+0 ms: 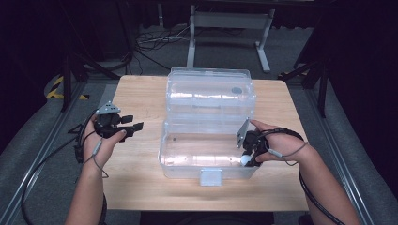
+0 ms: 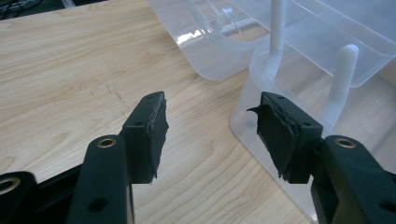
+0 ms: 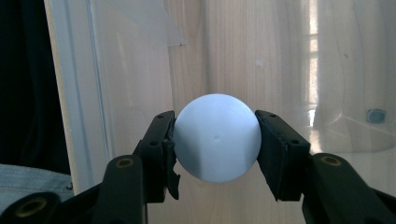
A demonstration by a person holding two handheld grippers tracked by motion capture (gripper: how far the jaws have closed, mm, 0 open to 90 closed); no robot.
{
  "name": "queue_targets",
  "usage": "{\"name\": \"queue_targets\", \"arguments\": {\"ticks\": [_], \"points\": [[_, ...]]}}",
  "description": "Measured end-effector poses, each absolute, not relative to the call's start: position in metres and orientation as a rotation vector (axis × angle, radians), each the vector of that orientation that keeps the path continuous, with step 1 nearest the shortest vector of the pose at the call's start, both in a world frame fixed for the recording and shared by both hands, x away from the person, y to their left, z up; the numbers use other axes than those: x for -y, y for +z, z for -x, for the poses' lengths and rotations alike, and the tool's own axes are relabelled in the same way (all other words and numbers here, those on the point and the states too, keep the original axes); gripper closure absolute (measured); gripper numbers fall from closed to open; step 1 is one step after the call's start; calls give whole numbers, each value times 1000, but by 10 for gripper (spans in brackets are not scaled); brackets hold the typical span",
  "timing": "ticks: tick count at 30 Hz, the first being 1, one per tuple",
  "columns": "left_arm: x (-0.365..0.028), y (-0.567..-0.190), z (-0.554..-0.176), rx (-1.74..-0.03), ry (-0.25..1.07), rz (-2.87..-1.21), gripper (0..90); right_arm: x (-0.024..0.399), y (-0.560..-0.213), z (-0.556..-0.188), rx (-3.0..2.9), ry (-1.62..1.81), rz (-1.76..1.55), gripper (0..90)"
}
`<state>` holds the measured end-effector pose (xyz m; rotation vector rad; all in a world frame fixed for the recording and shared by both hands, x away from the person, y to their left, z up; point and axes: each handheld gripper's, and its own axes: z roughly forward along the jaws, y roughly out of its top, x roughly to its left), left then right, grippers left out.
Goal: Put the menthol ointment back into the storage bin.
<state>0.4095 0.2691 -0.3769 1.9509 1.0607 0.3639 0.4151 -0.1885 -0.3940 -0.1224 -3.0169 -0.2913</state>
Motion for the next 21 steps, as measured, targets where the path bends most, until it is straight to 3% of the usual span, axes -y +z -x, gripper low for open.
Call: {"name": "queue_targets", "arguments": {"ticks": [21], "points": [[-269, -377, -410, -1061, 359, -1956, 435, 186, -397, -413, 3035, -248, 132, 505]]}}
